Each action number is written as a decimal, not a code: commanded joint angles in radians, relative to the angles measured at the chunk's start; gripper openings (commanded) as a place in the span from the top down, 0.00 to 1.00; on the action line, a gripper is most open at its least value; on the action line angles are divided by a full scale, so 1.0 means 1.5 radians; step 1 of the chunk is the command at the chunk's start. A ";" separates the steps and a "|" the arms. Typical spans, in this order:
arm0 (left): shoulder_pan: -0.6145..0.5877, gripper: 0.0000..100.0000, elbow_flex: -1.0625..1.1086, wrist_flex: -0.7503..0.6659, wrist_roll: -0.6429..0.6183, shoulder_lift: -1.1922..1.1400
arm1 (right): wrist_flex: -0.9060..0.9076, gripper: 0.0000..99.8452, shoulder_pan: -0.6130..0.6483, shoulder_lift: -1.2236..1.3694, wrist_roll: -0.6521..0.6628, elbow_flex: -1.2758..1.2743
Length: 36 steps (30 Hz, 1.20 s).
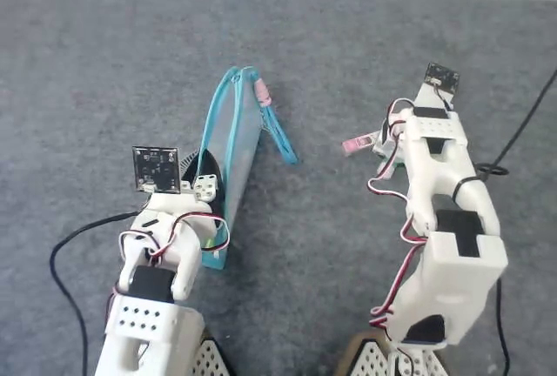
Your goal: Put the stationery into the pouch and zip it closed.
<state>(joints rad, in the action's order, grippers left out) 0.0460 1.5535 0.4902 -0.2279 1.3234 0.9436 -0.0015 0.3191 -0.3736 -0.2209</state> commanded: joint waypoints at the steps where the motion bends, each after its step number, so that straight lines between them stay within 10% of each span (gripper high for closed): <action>1: 0.005 0.99 0.012 -0.001 0.008 -0.002 | 0.054 0.99 -0.006 -0.117 -0.010 0.028; 8: 0.005 0.99 0.012 -0.001 0.008 -0.002 | 0.068 0.99 0.053 -0.448 -0.009 -0.071; 16: 0.006 0.99 0.018 -0.001 0.008 -0.002 | -0.213 0.99 0.290 -0.729 0.133 -0.262; 36: 0.011 0.99 0.019 -0.004 0.008 -0.002 | -0.702 0.99 0.483 -0.422 0.202 -0.292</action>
<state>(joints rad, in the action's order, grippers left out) 0.0460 1.5551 0.4902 -0.2279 1.3234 -0.0368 0.6951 -0.3237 -0.0882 -0.6751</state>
